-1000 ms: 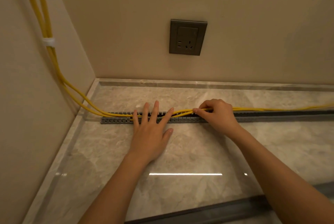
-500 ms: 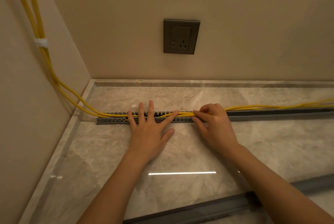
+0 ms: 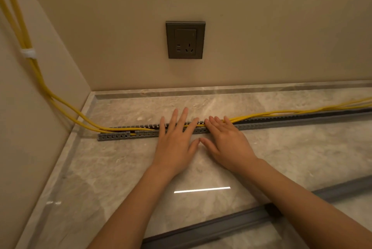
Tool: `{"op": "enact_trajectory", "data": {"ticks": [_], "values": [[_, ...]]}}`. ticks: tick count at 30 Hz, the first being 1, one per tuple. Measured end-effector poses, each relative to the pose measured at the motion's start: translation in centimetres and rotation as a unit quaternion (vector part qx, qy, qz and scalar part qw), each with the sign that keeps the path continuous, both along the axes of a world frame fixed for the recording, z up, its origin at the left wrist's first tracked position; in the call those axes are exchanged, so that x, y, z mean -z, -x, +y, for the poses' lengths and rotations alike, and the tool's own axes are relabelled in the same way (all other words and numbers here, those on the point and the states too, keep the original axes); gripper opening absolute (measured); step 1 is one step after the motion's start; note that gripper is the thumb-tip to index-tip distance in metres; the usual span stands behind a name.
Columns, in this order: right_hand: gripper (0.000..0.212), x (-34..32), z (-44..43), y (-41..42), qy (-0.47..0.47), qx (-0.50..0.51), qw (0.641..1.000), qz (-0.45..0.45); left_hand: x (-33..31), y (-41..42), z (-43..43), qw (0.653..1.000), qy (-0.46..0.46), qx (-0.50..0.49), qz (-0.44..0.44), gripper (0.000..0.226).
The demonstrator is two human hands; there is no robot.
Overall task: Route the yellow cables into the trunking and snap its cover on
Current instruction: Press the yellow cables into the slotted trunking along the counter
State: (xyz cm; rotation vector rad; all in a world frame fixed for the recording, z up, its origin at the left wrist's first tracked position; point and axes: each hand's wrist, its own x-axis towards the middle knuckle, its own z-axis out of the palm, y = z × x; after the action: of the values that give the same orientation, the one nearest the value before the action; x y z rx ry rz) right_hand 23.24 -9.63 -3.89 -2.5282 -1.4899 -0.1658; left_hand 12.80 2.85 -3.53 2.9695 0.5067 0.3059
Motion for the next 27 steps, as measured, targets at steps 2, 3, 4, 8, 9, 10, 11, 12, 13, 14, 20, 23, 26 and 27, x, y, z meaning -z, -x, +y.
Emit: {"op": "enact_trajectory", "data": {"ticks": [2,3,4,8,9,10,11,12,13,14,20,23,26,27], "values": [[0.055,-0.8,0.2,0.0,-0.031,0.013,0.998,0.044,0.0,-1.2,-1.3,0.997,0.064,-0.005,0.032,0.063],[0.048,-1.2,0.1,-0.2,-0.043,0.02,0.997,0.062,-0.1,-1.9,-2.1,0.996,0.08,-0.01,0.043,0.065],[0.045,-1.6,0.1,-0.4,-0.052,0.028,0.995,0.082,-0.2,-2.5,-2.8,0.995,0.09,-0.012,0.047,0.067],[0.048,-2.5,-0.7,-2.3,-0.108,0.027,0.96,0.256,0.0,-4.4,-5.0,0.99,0.132,-0.034,0.039,0.075],[0.049,-2.5,-1.0,-2.8,-0.13,0.018,0.938,0.321,0.1,-4.8,-5.3,0.989,0.133,-0.045,0.034,0.076],[0.048,-2.7,-1.4,-3.2,-0.149,0.012,0.915,0.376,0.3,-5.1,-5.6,0.99,0.125,-0.056,0.032,0.076],[0.046,-2.9,-1.9,-3.5,-0.167,0.01,0.896,0.412,0.4,-5.4,-5.9,0.991,0.109,-0.065,0.035,0.075],[0.043,-3.0,-2.4,-3.9,-0.183,0.015,0.884,0.429,0.6,-5.6,-6.1,0.992,0.091,-0.072,0.042,0.073],[0.039,-3.1,-3.0,-4.4,-0.198,0.022,0.879,0.432,0.8,-5.8,-6.3,0.993,0.075,-0.078,0.048,0.07],[0.035,-3.2,-3.7,-5.0,-0.209,0.032,0.883,0.418,1.1,-5.8,-6.5,0.994,0.06,-0.081,0.052,0.066],[0.027,-2.8,-7.3,-10.1,-0.129,0.081,0.962,0.226,2.4,-5.8,-7.0,0.993,0.016,-0.113,-0.018,0.054],[0.026,-2.0,-8.2,-12.1,-0.086,0.097,0.977,0.171,2.6,-5.8,-7.0,0.993,0.016,-0.117,-0.027,0.052],[0.03,-1.6,-8.4,-13.2,-0.066,0.127,0.977,0.157,2.7,-5.7,-6.9,0.993,0.012,-0.117,-0.032,0.051],[0.03,-1.5,-8.3,-13.4,-0.072,0.134,0.975,0.163,2.8,-5.7,-6.9,0.992,0.013,-0.119,-0.032,0.05]]}}
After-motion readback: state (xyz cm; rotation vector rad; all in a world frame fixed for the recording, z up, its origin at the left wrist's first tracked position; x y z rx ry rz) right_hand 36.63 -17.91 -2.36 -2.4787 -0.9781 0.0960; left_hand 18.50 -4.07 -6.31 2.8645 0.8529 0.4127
